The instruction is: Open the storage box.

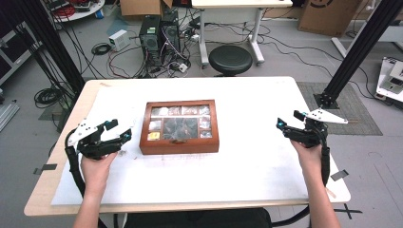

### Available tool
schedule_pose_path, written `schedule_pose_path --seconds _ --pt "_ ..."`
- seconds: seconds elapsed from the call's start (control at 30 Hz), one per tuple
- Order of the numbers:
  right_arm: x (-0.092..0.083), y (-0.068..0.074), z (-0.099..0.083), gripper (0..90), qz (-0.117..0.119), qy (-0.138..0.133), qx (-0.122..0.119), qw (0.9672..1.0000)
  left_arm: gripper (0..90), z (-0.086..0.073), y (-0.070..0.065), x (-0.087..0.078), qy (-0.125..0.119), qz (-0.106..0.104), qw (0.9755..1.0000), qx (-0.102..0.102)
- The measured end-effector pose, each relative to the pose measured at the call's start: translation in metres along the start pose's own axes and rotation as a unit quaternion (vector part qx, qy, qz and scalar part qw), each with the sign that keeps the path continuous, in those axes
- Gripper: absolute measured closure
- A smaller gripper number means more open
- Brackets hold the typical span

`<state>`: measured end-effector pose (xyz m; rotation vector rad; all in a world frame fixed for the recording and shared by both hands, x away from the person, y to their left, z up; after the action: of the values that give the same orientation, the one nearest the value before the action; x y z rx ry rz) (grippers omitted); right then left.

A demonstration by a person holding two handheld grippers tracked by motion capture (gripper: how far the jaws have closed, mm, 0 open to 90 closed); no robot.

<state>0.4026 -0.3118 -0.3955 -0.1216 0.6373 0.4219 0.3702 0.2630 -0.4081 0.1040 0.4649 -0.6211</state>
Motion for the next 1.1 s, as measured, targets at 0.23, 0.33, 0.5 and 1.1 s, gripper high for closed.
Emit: schedule_pose_path --seconds 0.23,0.33,0.5,1.1 --pt "0.002 -0.004 -0.001 24.4 -0.007 -0.001 0.003 1.0 26.9 0.0 -0.004 0.005 0.013 -0.006 0.9999 0.002" --pt "0.002 -0.004 -0.001 24.5 -0.01 -0.001 0.003 0.9999 26.9 -0.001 -0.006 0.006 0.019 -0.011 0.9997 0.005" --pt "0.004 -0.006 0.0 24.4 -0.007 0.0 0.017 0.9998 26.8 -0.001 -0.007 0.005 0.02 -0.022 0.9996 -0.001" --pt "0.006 -0.006 0.002 24.4 -0.01 -0.004 0.019 0.9998 26.1 -0.002 -0.013 0.006 0.036 -0.07 0.9969 0.006"
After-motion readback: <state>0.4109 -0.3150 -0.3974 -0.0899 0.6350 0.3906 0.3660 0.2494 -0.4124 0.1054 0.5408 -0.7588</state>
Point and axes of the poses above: each handheld gripper's, and its own axes: x roughly forward along the jaws, z roughly out of its top, y roughly to its left, the point moved 6 cm from there along x, roughly forward along the jaws, and after that the axes turned 14 degrees about y, right-handed, at the moved point
